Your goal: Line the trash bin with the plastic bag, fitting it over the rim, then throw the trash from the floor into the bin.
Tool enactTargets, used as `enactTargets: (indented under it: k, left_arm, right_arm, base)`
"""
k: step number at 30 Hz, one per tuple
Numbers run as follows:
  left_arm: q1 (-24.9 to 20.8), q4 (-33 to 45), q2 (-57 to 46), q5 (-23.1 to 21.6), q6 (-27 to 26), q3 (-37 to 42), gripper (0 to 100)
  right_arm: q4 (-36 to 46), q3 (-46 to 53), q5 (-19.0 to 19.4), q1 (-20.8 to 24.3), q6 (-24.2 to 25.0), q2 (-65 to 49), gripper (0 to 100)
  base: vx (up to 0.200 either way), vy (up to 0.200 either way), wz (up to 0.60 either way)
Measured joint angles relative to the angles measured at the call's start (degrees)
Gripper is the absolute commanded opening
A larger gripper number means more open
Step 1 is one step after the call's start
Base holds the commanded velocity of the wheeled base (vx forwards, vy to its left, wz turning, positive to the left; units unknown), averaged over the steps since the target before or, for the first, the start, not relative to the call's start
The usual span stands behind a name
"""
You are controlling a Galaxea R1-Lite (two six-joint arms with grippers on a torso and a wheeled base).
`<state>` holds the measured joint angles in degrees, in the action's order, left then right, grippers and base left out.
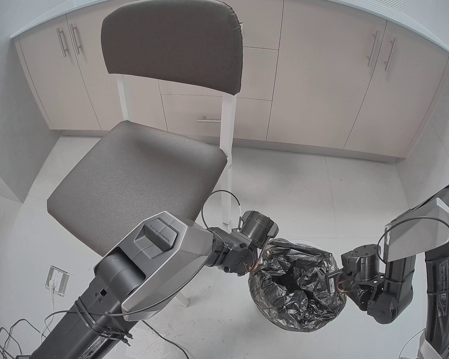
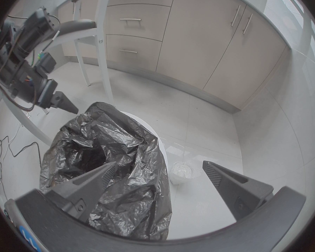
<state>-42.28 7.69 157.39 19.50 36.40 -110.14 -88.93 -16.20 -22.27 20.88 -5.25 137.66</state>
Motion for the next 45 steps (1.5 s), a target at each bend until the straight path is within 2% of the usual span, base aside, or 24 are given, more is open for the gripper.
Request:
enactTargets:
  k: [8,18,22,27,45]
  left_arm:
    - [-1.4,-4.6,-1.0,-0.2,-0.9,3.7,100]
    - [-4.1,-17.2,-3.9,-0.6,-3.5,14.3,100]
    - [-5.0,-21.7,-4.7,-0.7,-6.7,17.5,100]
    - [-5.1,-21.9,-5.0,-0.7,-7.3,18.6,100]
    - [-4.9,-22.0,-4.9,-0.7,-7.3,18.6,100]
  right_arm:
    - [0.0,-3.6,0.2,-2.8,0.0,4.5,100]
    - [0.0,-4.5,-0.2,-5.9,0.1,6.2,100]
    - [0.0,-5.1,-1.7,-7.2,0.2,6.2,100]
    - [-0.1,-5.9,-3.8,-8.7,0.2,5.6,100]
    - [0.0,-9.7,-2.6,-14.0,-0.5,6.2,100]
  base:
    - [0.000,0.000,0.00]
    - [0.000,0.000,0.00]
    - [0.000,0.000,0.00]
    - [0.000,0.000,0.00]
    - [0.000,0.000,0.00]
